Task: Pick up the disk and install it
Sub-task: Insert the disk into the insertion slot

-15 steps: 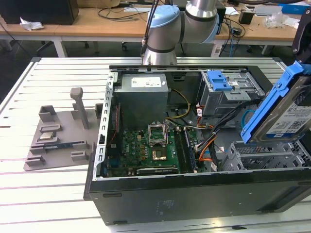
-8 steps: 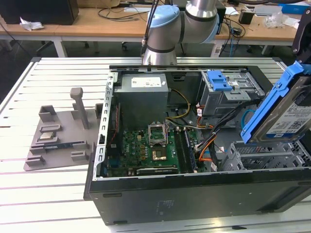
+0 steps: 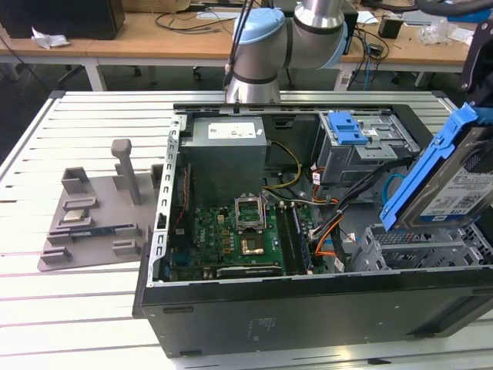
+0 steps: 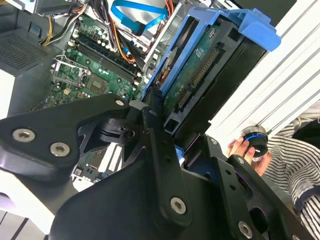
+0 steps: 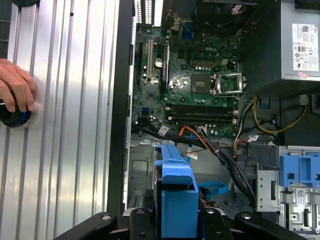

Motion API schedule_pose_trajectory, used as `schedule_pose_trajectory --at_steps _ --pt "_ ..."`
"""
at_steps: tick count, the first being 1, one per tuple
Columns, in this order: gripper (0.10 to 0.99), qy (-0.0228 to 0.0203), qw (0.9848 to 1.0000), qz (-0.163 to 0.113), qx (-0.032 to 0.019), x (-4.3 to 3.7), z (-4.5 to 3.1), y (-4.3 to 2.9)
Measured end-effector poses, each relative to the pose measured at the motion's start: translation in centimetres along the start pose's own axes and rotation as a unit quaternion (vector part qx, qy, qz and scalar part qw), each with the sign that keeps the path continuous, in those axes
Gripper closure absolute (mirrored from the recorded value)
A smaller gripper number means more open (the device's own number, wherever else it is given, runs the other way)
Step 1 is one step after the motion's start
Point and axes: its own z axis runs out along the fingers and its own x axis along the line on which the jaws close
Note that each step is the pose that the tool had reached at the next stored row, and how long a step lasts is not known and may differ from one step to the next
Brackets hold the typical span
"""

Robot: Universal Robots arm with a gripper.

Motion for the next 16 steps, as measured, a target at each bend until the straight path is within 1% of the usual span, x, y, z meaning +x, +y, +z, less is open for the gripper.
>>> schedule_pose_trajectory --at_steps 2,3,5,7,10,12,13,16 --pt "0.718 0.0 1.0 0.0 -0.0004 0.02 0.45 -0.16" --pt "0.718 -0.0001 1.0 0.0 -0.0008 0.03 0.86 -0.32" --pt "0.718 -0.0004 1.0 0.004 -0.0008 0.04 1.18 -0.36" --pt "0.718 -0.0021 0.9998 0.021 -0.0002 -0.02 1.73 -0.46" --pt "0.718 -0.0022 0.9997 0.023 -0.0002 -0.09 1.94 -0.67" --pt "0.718 -0.0023 0.9997 0.023 -0.0002 -0.3 2.2 -0.73" --pt "0.718 -0.0021 0.9997 0.023 -0.0002 -0.37 2.53 -0.78" --pt "0.718 -0.0022 0.9997 0.023 -0.0002 -0.35 3.09 -0.85"
